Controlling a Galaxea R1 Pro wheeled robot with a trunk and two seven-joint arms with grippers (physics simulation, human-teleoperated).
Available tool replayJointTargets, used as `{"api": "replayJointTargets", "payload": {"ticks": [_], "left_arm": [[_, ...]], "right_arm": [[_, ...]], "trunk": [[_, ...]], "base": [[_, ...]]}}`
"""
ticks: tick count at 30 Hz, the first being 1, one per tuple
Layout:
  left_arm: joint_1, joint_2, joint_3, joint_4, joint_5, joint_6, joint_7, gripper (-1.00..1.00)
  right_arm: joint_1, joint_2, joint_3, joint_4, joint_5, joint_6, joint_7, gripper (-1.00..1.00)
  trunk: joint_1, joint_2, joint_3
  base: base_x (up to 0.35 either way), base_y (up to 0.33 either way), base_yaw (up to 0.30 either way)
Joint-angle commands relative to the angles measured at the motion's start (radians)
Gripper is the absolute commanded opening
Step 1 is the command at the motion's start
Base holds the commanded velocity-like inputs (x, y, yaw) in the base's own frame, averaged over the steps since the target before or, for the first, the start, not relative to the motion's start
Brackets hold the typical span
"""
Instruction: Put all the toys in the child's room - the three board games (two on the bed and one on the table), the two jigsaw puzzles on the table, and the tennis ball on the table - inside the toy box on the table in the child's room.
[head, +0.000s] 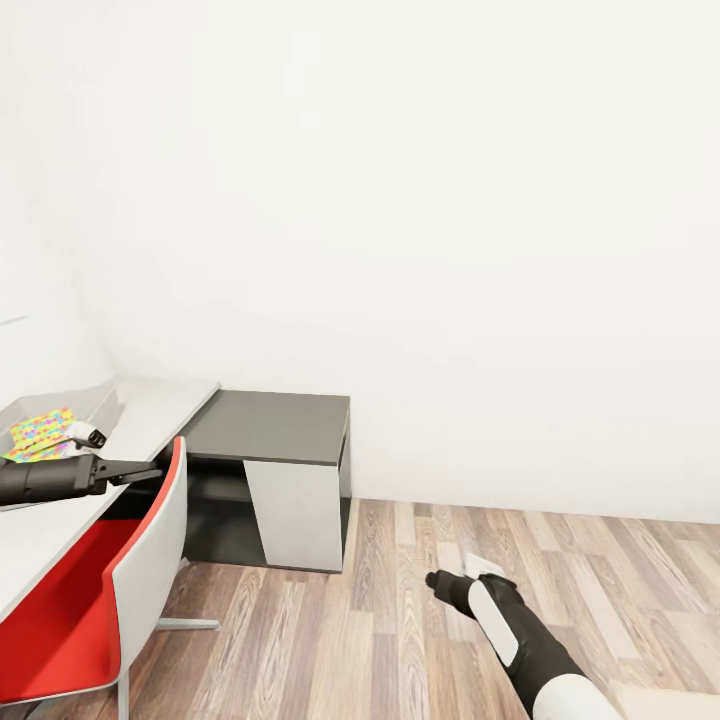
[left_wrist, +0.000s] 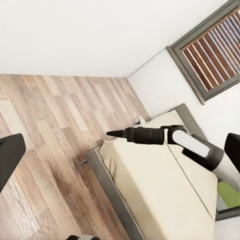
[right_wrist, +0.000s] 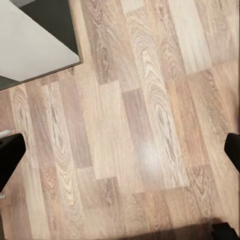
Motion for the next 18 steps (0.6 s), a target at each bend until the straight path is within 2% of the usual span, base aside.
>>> {"api": "replayJointTargets", "payload": {"ticks": [1,8,10,17,18], "left_arm": [[-0.001,0.001,-0.005,0.001,0.003,0.011,-0.003,1.00],[-0.001,-0.012,-0.008,0.001,-0.013,0.012,-0.003,1.00],[-0.001,-0.022,-0.008,0.001,-0.026,0.012,0.019,1.00],[-0.001,-0.060,-0.007,0.000,-0.041,0.016,0.169,1.00],[-0.001,-0.070,-0.007,-0.001,-0.042,0.018,0.211,1.00]], "right_arm": [[-0.005,0.001,0.004,0.011,-0.010,-0.009,-0.012,1.00],[-0.011,0.008,0.004,0.032,-0.008,-0.027,-0.017,1.00],[-0.012,0.008,0.004,0.034,-0.008,-0.028,-0.017,1.00],[-0.012,0.010,0.004,0.036,-0.008,-0.030,-0.018,1.00],[-0.012,0.010,0.004,0.035,-0.009,-0.030,-0.018,1.00]], "trunk": [[0.001,-0.002,-0.002],[0.001,-0.002,-0.002],[0.001,-0.002,-0.002],[0.001,-0.002,-0.002],[0.001,-0.002,-0.002]], "base": [[0.000,0.000,0.000],[0.000,0.000,0.000],[0.000,0.000,0.000],[0.000,0.000,0.000],[0.000,0.000,0.000]]}}
